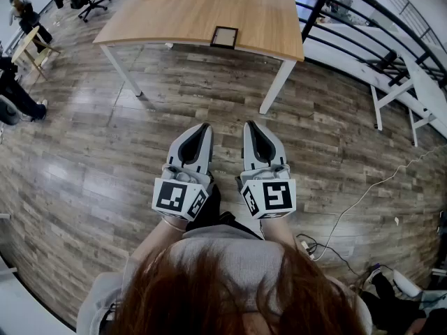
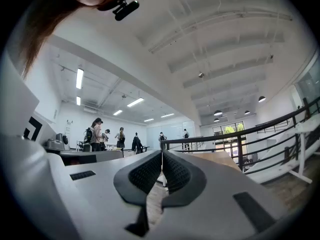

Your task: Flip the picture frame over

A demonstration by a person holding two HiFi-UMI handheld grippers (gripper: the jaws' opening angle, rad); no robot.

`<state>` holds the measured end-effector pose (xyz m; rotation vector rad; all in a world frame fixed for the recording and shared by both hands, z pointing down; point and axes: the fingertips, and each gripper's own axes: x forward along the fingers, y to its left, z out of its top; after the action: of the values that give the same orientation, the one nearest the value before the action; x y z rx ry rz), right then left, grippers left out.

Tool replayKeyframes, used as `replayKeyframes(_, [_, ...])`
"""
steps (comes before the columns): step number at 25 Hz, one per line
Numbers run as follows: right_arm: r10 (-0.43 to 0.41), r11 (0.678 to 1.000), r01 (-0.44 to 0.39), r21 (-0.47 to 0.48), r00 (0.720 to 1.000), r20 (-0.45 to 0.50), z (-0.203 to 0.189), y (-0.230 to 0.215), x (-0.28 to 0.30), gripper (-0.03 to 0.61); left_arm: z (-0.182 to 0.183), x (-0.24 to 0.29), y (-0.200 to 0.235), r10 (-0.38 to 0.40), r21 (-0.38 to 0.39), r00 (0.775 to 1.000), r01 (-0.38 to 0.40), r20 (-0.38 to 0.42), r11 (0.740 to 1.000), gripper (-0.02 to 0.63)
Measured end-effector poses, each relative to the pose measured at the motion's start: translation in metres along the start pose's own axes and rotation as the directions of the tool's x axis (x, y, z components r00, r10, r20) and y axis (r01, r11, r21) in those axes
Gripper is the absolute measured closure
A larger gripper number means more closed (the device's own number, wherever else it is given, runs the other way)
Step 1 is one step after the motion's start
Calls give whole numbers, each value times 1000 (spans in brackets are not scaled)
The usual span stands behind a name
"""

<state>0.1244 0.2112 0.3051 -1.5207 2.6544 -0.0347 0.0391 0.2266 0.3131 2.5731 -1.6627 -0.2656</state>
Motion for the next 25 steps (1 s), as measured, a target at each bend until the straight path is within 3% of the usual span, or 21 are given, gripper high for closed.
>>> replayKeyframes(8, [-6,999,6,-37,1000,-8,-16,-10,76,561,-11,67,53,-31,-25,999,31,9,999,605])
replayKeyframes(21, [-104,993,105,-51,994,14,-6,-65,295,561,17,245,196,-136,-8,991,136,3,991,604])
replayKeyframes(25, [-65,996,61,-68,996,-54,-29,-67,321,560,4,264,213,-153,-29,988,152,-27,988,604])
